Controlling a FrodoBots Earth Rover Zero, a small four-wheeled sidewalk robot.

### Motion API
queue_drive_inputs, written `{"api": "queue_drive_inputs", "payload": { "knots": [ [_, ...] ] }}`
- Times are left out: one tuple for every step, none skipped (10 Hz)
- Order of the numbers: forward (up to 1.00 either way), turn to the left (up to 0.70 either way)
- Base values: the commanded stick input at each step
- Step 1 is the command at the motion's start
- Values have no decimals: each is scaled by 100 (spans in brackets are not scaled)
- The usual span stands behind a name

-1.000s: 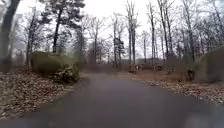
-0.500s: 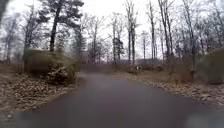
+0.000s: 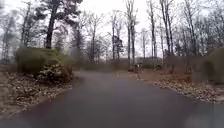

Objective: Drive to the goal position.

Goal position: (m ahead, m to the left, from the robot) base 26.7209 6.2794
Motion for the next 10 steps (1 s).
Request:
{"api": "queue_drive_inputs", "payload": {
  "knots": [
    [100,0],
    [100,0],
    [100,0],
    [100,0],
    [100,0],
    [100,0],
    [100,0],
    [100,0],
    [100,0],
    [100,0]
  ]
}}
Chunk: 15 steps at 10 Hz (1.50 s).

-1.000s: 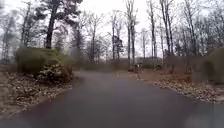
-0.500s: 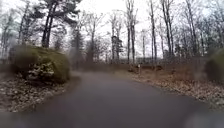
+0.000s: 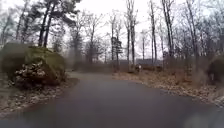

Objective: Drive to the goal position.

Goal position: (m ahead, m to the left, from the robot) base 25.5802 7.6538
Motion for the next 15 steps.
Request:
{"api": "queue_drive_inputs", "payload": {
  "knots": [
    [100,0],
    [100,0],
    [100,0],
    [100,4],
    [100,16],
    [100,29],
    [100,40],
    [100,38],
    [100,8],
    [100,0],
    [100,0],
    [100,0],
    [100,0],
    [100,0],
    [100,0]
  ]
}}
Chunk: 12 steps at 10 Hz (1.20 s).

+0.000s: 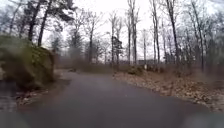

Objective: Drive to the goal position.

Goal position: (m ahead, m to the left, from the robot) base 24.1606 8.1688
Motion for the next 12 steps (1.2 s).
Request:
{"api": "queue_drive_inputs", "payload": {
  "knots": [
    [100,0],
    [100,0],
    [100,0],
    [100,0],
    [100,0],
    [100,0],
    [100,29],
    [100,40],
    [100,40],
    [100,40],
    [100,32],
    [100,6]
  ]
}}
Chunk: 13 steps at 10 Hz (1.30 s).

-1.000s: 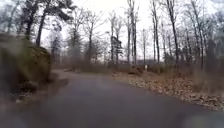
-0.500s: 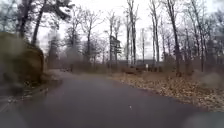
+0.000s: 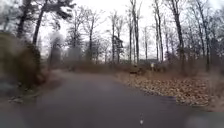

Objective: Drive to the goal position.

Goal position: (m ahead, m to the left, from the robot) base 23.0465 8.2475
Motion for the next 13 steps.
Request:
{"api": "queue_drive_inputs", "payload": {
  "knots": [
    [100,1],
    [100,0],
    [100,0],
    [100,0],
    [100,0],
    [100,0],
    [100,0],
    [100,0],
    [100,0],
    [100,0],
    [100,0],
    [100,20],
    [100,40]
  ]
}}
